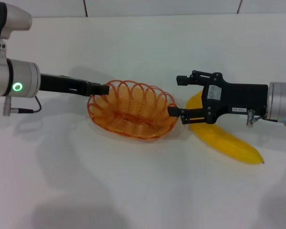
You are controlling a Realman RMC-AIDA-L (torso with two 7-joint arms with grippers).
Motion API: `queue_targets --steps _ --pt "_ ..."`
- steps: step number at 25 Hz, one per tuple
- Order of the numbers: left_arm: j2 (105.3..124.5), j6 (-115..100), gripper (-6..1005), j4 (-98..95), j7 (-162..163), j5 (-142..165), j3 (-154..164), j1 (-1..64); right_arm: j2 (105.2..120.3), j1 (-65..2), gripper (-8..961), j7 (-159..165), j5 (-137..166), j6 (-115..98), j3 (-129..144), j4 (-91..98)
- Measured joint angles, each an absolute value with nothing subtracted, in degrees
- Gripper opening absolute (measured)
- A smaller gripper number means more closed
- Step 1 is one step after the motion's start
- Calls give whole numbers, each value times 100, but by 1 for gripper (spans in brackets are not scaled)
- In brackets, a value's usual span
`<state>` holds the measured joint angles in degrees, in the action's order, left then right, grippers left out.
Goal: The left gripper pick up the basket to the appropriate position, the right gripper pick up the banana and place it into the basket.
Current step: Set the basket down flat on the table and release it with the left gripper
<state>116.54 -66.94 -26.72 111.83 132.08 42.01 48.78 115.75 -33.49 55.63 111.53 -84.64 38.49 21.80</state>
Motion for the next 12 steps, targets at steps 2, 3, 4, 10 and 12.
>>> queue_targets --steps 2,3,4,10,12 --pt "11654 -6788 289 -2664 11184 13229 4206 4877 11575 -3349 839 5566 11153 -8464 3849 2179" --pt "11654 -6847 333 -2662 11184 13231 4230 4872 11575 -3349 838 5567 11153 -8464 3849 2179" --pt "11655 -6861 377 -2662 11184 13232 4235 4872 11575 -3349 838 5567 11153 -8464 3849 2180" --pt "11662 -7056 454 -2661 11188 13238 4262 4881 11575 -3349 836 5570 11153 -8468 3849 2180" --pt "11663 -7081 466 -2662 11188 13239 4263 4878 11575 -3348 836 5570 11153 -8470 3849 2179"
